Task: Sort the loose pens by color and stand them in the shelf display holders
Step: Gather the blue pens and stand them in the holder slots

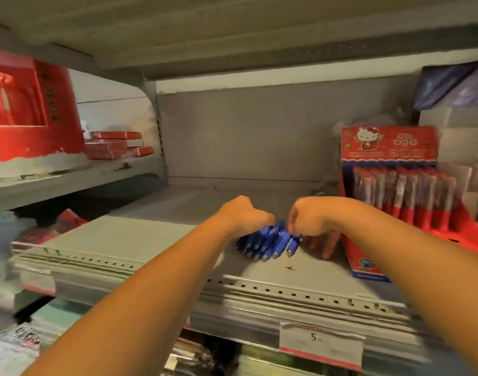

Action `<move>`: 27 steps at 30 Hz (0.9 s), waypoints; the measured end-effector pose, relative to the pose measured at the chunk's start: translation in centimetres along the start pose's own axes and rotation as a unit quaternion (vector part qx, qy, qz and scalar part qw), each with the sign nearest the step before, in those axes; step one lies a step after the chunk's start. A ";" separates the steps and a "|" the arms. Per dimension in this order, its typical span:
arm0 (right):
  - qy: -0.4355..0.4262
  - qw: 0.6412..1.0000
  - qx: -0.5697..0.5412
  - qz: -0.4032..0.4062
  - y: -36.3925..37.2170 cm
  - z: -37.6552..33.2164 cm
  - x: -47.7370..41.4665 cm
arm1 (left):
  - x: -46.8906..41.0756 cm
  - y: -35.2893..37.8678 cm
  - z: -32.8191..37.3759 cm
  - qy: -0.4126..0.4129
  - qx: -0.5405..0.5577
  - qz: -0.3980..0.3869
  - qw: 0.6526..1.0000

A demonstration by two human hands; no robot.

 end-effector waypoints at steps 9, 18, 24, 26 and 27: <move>0.108 0.994 -0.005 -0.011 1.4 1.4 -0.9 | -0.8 4.5 2.4 0.009 -0.177 -0.286 0.942; 0.159 0.980 -0.102 0.061 1.7 1.4 0.0 | -1.8 6.0 2.8 0.070 -0.217 -0.287 0.930; 0.100 0.975 -0.081 0.180 0.0 1.6 1.9 | -2.2 5.6 3.4 0.098 -0.296 -0.237 0.920; 0.068 0.968 -0.129 0.202 -0.1 1.5 2.2 | -2.2 5.5 3.8 0.122 -0.330 -0.216 0.911; 0.054 0.964 -0.151 0.212 -0.1 1.4 2.4 | -2.2 5.5 3.7 0.123 -0.339 -0.208 0.909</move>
Point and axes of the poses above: each hand's wrist, its own x-axis away from the middle knuckle, its own y-axis out of the palm, z = x × y, the point moved 8 cm from there along -x, towards the middle knuckle, and after that the axes turned 2 degrees about -z, right-handed, at the moved point
